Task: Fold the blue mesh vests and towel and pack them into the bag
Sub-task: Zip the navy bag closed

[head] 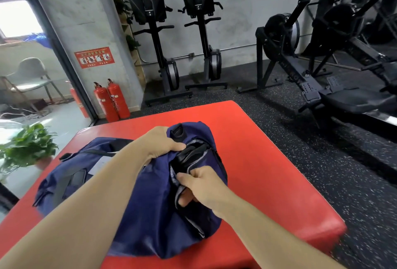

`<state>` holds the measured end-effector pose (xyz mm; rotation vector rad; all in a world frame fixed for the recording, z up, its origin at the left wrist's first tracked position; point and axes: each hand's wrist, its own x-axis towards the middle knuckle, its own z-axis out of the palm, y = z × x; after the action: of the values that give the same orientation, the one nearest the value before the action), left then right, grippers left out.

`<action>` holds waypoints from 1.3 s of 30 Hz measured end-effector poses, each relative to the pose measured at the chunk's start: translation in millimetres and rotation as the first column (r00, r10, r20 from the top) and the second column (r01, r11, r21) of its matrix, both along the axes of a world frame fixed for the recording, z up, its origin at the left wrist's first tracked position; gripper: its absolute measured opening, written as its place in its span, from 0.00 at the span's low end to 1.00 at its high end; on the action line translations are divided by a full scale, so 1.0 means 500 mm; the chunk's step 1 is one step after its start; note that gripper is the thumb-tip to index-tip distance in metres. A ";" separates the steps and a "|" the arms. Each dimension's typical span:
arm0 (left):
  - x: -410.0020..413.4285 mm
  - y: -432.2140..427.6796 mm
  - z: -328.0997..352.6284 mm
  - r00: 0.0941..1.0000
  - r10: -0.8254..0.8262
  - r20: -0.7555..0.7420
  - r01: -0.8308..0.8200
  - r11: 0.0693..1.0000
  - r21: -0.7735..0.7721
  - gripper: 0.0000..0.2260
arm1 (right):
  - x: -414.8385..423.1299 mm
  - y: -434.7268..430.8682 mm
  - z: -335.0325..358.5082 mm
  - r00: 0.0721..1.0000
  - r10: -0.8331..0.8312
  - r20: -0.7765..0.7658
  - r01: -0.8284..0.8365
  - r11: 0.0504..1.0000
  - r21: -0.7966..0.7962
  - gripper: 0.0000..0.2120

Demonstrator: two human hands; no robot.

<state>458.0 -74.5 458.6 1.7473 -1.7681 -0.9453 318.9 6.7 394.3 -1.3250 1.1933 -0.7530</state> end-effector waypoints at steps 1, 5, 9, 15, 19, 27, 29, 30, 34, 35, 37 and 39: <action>0.001 0.006 -0.001 1.000 0.008 0.017 -0.008 1.000 -0.007 0.06 | 0.007 0.000 -0.004 0.999 -0.004 -0.046 0.003 1.000 -0.020 0.17; -0.021 0.023 -0.007 0.996 -0.005 0.089 0.002 0.999 0.032 0.27 | 0.020 0.006 -0.004 0.982 -0.052 -0.179 0.036 0.995 -0.094 0.17; -0.037 0.024 -0.035 0.972 0.031 0.233 -0.022 0.999 -0.041 0.44 | 0.007 0.016 -0.004 0.992 0.044 -0.121 -0.058 0.992 -0.110 0.14; -0.026 0.022 -0.040 0.987 0.041 0.158 -0.040 0.999 -0.009 0.43 | -0.122 -0.053 0.000 0.986 -0.169 -0.016 0.169 0.985 0.027 0.08; -0.023 0.008 -0.050 0.994 0.013 0.107 -0.016 1.000 0.019 0.46 | -0.164 -0.128 -0.059 0.927 -0.354 -0.128 0.355 0.935 -0.010 0.07; -0.012 -0.009 -0.061 0.997 -0.036 0.062 0.035 0.999 0.027 0.40 | -0.140 -0.191 -0.074 0.917 -0.214 -0.337 0.174 0.974 -0.145 0.09; -0.008 -0.015 -0.066 0.998 -0.041 0.045 0.040 0.999 0.025 0.42 | -0.148 -0.193 -0.045 0.953 -0.178 -0.246 0.154 0.981 -0.114 0.12; -0.007 -0.018 -0.067 0.999 -0.040 0.028 0.039 0.999 0.024 0.43 | -0.150 -0.191 -0.027 0.972 -0.157 -0.173 0.143 0.985 -0.093 0.13; -0.001 -0.017 -0.069 0.995 -0.064 -0.073 0.067 0.997 0.038 0.37 | -0.145 -0.187 0.034 0.993 -0.101 -0.055 0.095 0.990 -0.100 0.13; 0.002 -0.017 -0.071 0.992 -0.074 -0.103 0.079 0.996 0.042 0.36 | -0.141 -0.184 0.043 0.994 -0.089 -0.066 0.082 0.991 -0.108 0.12; 0.006 -0.014 -0.074 0.985 -0.101 -0.139 0.104 0.994 0.019 0.36 | -0.128 -0.179 0.052 0.995 -0.073 -0.073 0.065 0.991 -0.113 0.12; 0.010 -0.010 -0.081 0.981 -0.112 -0.157 0.110 0.994 -0.021 0.37 | -0.115 -0.172 0.052 0.994 -0.073 -0.079 0.064 0.992 -0.106 0.13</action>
<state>462.9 -79.8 418.0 1.5346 -1.7790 -1.0853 261.6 -79.5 420.3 -1.4173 1.2855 -0.8252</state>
